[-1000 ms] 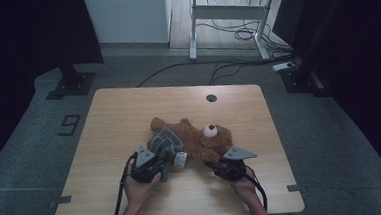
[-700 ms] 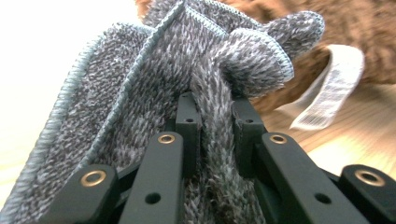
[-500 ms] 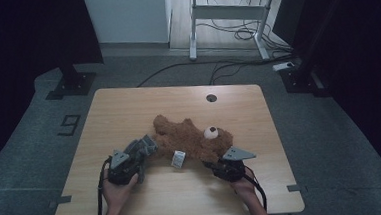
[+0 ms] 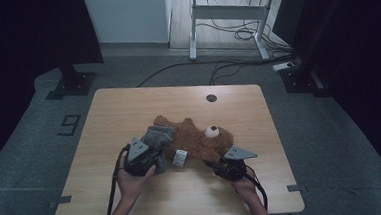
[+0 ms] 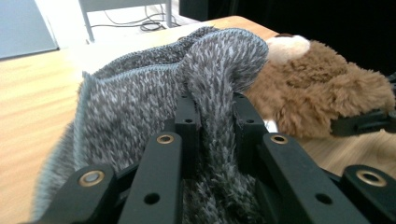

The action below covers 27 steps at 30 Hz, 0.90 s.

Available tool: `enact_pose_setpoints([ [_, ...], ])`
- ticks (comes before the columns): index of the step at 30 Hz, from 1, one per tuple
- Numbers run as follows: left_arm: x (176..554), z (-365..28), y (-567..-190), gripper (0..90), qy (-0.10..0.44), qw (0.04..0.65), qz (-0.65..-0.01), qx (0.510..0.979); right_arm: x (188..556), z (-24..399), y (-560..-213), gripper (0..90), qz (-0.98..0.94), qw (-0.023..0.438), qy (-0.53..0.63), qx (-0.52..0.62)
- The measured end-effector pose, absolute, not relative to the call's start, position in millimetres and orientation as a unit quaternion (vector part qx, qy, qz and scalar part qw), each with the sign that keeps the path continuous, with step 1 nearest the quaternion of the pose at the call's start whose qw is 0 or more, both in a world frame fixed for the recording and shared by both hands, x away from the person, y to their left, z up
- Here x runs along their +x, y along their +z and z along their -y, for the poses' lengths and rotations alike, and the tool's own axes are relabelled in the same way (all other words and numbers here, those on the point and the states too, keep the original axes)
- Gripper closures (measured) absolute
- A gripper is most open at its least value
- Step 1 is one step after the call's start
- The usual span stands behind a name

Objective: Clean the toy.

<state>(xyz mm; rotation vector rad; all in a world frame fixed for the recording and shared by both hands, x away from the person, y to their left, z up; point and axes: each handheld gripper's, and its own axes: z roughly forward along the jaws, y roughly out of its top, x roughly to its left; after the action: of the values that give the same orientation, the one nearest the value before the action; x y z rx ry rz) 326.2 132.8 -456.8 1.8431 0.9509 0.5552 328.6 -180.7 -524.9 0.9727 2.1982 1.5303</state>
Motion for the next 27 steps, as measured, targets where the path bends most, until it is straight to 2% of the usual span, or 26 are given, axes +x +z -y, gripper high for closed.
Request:
enact_pose_setpoints([
  [8,358,-84,-465,75.7,0.210,0.439,-0.373,0.790,331,191,-527,68.5,-0.758,0.146,0.532,0.347],
  [15,359,-83,-472,75.6,0.206,0.437,-0.373,0.792,332,195,-527,67.4,-0.758,0.145,0.531,0.351],
  [23,359,-86,-474,75.7,0.194,0.441,-0.375,0.792,325,203,-519,43.3,-0.753,0.157,0.541,0.340],
  [27,358,-87,-475,75.7,0.191,0.446,-0.377,0.789,320,225,-510,36.0,-0.726,0.179,0.560,0.357],
])
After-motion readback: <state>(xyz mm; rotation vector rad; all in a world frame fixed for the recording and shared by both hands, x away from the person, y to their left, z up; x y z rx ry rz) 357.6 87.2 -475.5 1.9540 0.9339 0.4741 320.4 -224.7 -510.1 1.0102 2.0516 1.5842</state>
